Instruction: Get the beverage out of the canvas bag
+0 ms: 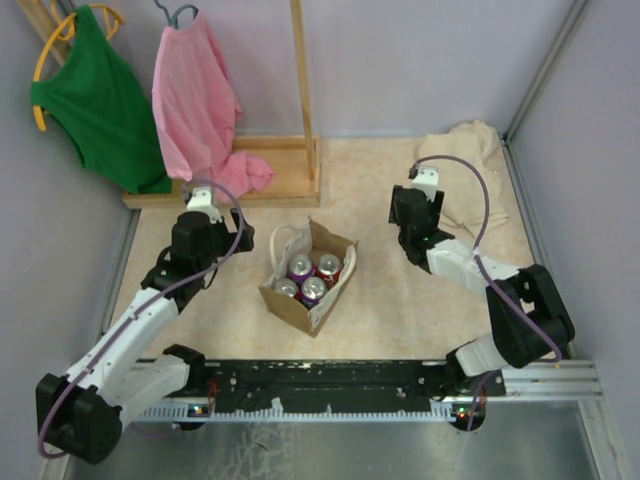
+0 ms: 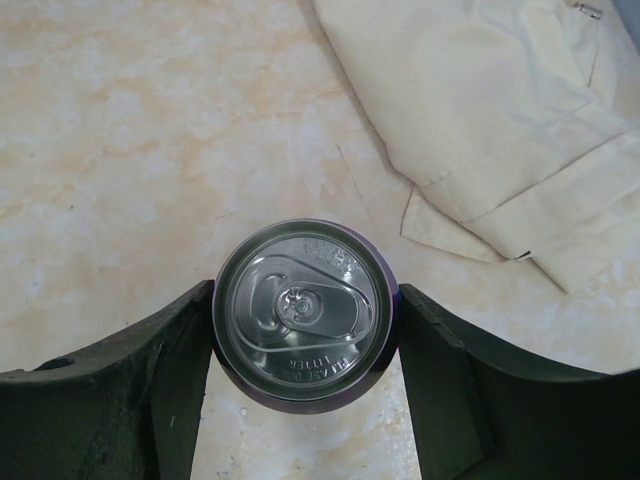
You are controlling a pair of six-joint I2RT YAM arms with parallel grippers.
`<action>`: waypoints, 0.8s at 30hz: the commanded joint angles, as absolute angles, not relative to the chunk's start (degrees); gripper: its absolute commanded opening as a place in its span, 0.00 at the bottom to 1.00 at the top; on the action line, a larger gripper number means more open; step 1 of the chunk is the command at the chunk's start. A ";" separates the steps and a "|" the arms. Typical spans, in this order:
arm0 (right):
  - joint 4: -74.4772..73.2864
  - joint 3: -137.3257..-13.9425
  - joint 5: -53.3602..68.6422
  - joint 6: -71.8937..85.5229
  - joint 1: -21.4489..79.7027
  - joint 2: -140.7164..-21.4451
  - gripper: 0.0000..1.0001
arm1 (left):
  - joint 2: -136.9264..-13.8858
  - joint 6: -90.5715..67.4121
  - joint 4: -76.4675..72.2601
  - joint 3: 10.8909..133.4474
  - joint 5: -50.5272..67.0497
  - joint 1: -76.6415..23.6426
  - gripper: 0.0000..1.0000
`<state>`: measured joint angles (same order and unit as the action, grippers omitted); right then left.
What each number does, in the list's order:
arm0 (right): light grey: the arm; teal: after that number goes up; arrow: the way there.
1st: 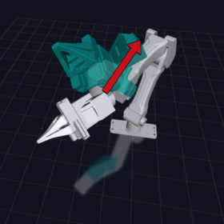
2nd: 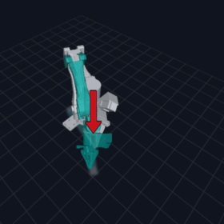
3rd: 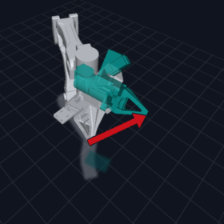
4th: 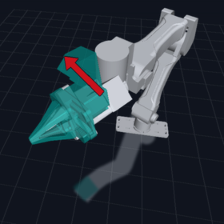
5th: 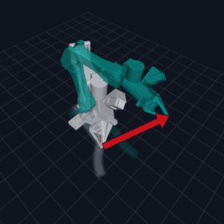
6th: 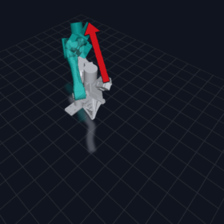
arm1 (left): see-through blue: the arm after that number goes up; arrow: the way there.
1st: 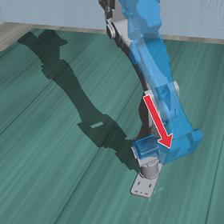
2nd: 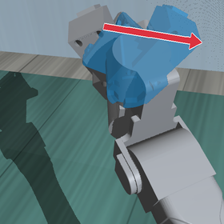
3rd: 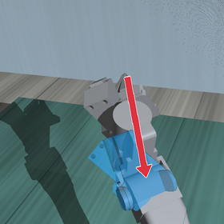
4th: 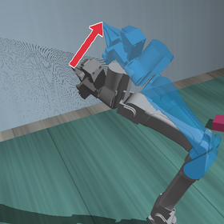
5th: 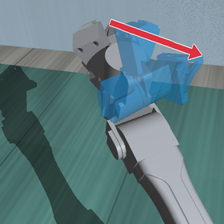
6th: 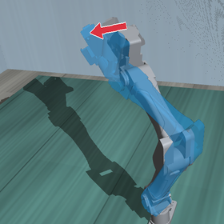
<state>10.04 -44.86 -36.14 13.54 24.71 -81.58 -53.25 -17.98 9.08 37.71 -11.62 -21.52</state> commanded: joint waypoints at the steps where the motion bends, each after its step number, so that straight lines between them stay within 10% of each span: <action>1: 24.84 -45.85 -36.30 13.69 23.65 -81.45 0.00 | -52.50 -17.05 9.40 40.28 -13.55 -21.68 1.00; 24: 23.88 -44.90 -35.87 14.84 23.47 -83.68 0.00 | -42.34 -13.39 16.90 46.36 -26.17 -21.67 1.00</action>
